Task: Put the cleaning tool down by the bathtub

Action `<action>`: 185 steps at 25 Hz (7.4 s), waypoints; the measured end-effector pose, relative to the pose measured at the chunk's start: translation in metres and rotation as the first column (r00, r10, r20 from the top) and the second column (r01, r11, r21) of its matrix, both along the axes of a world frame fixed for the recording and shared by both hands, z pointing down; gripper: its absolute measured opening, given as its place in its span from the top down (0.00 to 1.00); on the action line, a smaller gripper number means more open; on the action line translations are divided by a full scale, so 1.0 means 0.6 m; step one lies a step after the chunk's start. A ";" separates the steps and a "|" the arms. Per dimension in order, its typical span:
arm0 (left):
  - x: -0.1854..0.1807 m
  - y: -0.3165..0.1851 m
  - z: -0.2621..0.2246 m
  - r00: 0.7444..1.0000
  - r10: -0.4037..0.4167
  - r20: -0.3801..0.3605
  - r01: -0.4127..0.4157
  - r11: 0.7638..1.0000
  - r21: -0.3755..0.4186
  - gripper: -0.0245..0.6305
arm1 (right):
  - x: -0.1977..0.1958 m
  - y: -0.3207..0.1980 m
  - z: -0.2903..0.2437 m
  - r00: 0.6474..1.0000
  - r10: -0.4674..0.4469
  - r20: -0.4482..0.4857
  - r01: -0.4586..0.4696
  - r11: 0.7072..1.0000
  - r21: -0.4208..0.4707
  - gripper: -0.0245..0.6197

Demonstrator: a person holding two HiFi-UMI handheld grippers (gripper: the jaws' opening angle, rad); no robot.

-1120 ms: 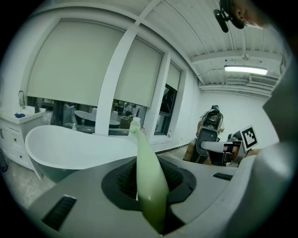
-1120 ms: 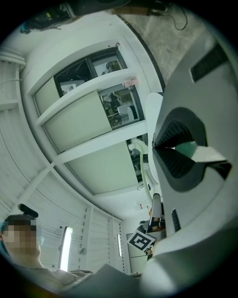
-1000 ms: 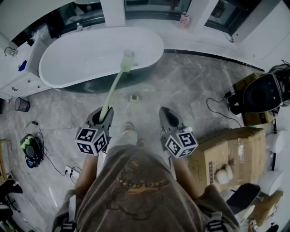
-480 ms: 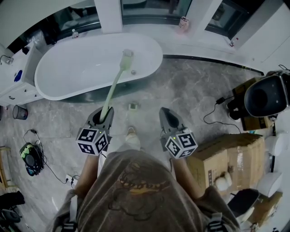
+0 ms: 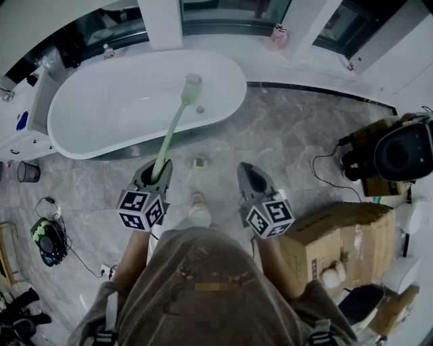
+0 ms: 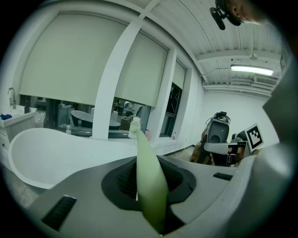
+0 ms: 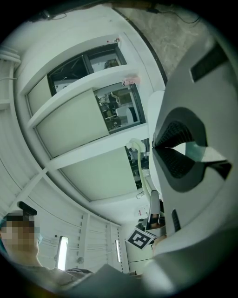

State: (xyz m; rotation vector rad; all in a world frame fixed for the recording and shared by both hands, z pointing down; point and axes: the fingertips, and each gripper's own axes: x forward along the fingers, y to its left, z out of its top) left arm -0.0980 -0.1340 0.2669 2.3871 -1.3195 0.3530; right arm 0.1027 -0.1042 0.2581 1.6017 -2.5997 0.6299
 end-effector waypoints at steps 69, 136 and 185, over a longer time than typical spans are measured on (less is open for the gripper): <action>0.046 0.001 0.664 0.998 0.032 0.046 -0.011 0.914 -0.406 0.85 | -0.019 -0.058 0.519 0.997 -0.052 -0.053 0.036 0.966 -0.256 0.96; 0.093 -0.105 1.074 0.923 0.209 0.323 0.230 0.375 -0.898 0.85 | 0.003 -0.117 0.632 0.999 0.051 0.001 -0.046 0.917 -0.396 0.96; 0.110 -0.022 0.436 0.973 -0.010 0.231 0.160 0.748 -0.644 0.96 | -0.001 0.013 0.223 0.998 -0.048 0.028 0.054 0.958 -0.282 0.96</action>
